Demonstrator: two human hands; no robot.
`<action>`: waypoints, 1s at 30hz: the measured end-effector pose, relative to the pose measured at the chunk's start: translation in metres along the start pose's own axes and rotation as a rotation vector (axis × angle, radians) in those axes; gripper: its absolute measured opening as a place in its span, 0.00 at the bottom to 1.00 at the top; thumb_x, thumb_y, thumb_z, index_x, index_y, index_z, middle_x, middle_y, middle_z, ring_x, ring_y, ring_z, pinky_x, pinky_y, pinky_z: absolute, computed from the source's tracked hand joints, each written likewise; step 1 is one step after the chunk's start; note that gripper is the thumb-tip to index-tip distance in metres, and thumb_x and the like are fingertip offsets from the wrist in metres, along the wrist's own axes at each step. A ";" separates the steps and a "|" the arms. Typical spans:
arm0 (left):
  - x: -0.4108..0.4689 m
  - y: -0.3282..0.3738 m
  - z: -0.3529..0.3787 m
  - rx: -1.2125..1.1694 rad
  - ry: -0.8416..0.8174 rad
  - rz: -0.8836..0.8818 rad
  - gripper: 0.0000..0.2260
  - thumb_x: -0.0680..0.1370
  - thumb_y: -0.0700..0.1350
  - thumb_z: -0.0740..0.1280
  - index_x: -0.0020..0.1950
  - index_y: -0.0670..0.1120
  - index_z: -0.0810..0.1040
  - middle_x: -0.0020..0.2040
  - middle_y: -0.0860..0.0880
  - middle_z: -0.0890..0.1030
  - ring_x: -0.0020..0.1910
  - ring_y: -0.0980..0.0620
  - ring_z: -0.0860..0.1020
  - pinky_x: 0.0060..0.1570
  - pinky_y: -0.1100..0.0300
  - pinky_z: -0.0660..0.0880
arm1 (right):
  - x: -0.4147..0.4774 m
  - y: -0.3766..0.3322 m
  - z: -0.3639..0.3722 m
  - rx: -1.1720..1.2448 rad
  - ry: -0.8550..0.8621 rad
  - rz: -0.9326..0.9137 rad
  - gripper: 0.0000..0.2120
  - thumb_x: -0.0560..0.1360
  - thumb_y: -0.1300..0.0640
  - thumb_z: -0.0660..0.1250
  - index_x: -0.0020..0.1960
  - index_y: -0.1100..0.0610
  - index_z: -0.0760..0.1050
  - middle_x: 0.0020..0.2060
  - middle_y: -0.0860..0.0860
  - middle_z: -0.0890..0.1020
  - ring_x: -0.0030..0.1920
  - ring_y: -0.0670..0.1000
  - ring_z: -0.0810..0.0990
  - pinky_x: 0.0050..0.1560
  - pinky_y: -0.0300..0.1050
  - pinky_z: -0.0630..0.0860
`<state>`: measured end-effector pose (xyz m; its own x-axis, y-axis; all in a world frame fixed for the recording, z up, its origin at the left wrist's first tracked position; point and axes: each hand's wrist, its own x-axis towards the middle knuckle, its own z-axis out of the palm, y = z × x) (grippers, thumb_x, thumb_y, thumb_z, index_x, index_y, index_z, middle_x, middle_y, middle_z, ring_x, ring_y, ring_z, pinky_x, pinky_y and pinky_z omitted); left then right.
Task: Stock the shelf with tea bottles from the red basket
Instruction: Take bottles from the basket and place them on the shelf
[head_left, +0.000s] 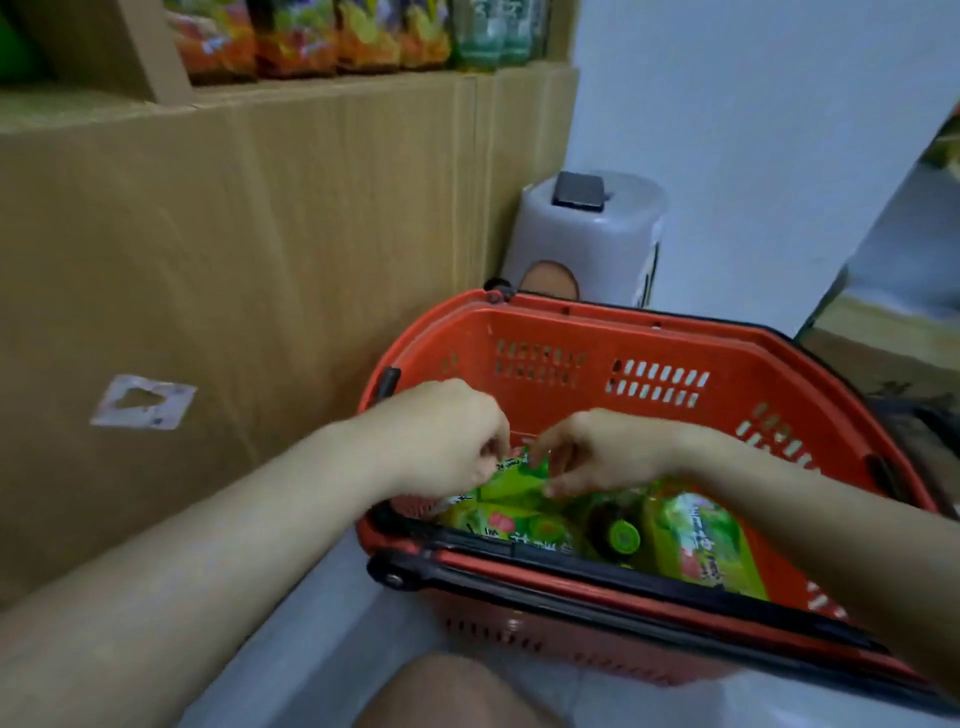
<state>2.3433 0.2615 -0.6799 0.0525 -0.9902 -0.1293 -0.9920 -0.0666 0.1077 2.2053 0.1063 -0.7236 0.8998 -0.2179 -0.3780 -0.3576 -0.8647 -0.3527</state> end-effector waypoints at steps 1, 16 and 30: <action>0.014 0.007 0.009 -0.017 -0.074 0.009 0.12 0.75 0.48 0.65 0.56 0.53 0.81 0.52 0.50 0.84 0.52 0.48 0.80 0.54 0.54 0.77 | 0.004 0.009 0.008 0.042 -0.047 0.017 0.20 0.73 0.46 0.71 0.62 0.49 0.76 0.47 0.46 0.82 0.45 0.45 0.79 0.42 0.32 0.71; 0.091 0.023 0.101 0.192 -0.704 0.095 0.36 0.68 0.55 0.76 0.70 0.43 0.64 0.56 0.42 0.79 0.51 0.42 0.78 0.50 0.53 0.78 | 0.023 0.040 0.067 -0.022 -0.307 0.064 0.38 0.65 0.42 0.76 0.70 0.53 0.65 0.61 0.52 0.78 0.59 0.54 0.76 0.58 0.44 0.72; 0.079 0.015 0.073 0.488 -0.290 0.147 0.40 0.63 0.60 0.76 0.68 0.48 0.63 0.54 0.47 0.78 0.54 0.43 0.78 0.54 0.46 0.68 | 0.012 0.049 0.049 0.422 -0.256 0.201 0.49 0.69 0.36 0.69 0.78 0.47 0.43 0.78 0.52 0.56 0.76 0.55 0.58 0.74 0.50 0.58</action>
<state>2.3246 0.1910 -0.7606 -0.0550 -0.9063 -0.4191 -0.9282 0.2010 -0.3130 2.1861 0.0835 -0.7877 0.7319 -0.1978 -0.6521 -0.6340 -0.5484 -0.5453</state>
